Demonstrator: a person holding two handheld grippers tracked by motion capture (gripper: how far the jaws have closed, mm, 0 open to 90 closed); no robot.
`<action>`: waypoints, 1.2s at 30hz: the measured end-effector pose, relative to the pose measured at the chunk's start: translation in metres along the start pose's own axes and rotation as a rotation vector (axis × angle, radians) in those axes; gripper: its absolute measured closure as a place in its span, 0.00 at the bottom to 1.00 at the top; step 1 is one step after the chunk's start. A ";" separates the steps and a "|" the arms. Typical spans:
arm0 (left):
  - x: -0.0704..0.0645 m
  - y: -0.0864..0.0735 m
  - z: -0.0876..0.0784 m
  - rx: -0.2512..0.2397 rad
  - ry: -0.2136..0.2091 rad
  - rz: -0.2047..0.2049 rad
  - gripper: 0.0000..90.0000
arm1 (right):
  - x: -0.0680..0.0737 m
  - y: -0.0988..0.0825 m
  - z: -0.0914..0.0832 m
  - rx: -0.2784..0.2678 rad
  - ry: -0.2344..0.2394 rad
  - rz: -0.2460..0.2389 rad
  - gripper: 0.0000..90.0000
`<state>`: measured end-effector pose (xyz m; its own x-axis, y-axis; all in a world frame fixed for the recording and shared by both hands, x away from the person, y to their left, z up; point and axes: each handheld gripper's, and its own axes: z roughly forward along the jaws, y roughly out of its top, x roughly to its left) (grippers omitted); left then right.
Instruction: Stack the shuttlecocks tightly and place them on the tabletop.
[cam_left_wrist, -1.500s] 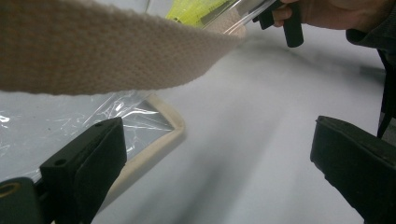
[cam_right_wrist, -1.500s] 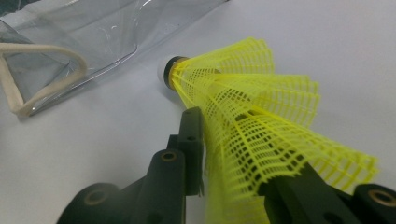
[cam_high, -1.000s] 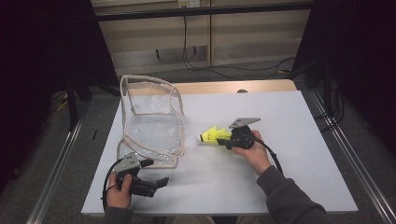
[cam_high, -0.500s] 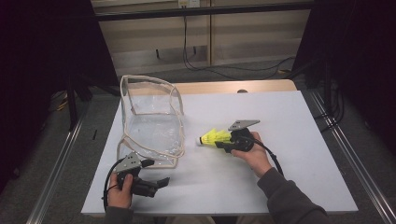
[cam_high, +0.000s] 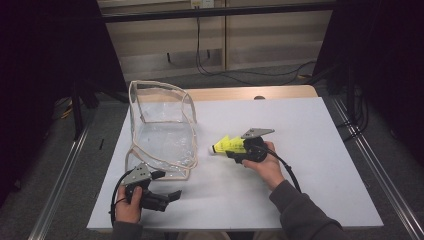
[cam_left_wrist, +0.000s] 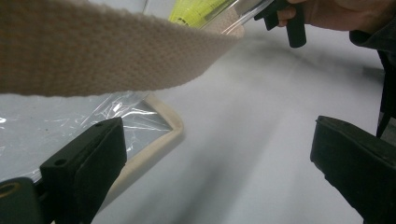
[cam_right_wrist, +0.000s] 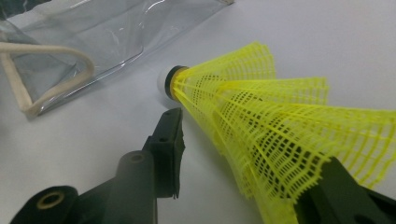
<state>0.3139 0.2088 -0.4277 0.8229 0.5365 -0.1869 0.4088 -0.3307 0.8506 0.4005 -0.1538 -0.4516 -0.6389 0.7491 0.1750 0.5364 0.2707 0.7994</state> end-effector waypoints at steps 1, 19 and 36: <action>0.000 0.000 0.000 -0.003 0.000 0.000 0.04 | 0.000 0.000 0.001 -0.006 -0.004 0.010 0.67; 0.000 0.000 0.000 -0.005 0.001 -0.002 0.04 | -0.005 0.002 0.001 -0.011 0.006 -0.010 0.89; 0.000 0.000 -0.001 -0.007 0.002 -0.002 0.04 | -0.002 0.010 -0.011 -0.008 0.046 -0.040 0.89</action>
<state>0.3135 0.2097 -0.4267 0.8212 0.5390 -0.1873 0.4076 -0.3243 0.8536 0.4011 -0.1594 -0.4370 -0.6841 0.7095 0.1691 0.5056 0.2943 0.8110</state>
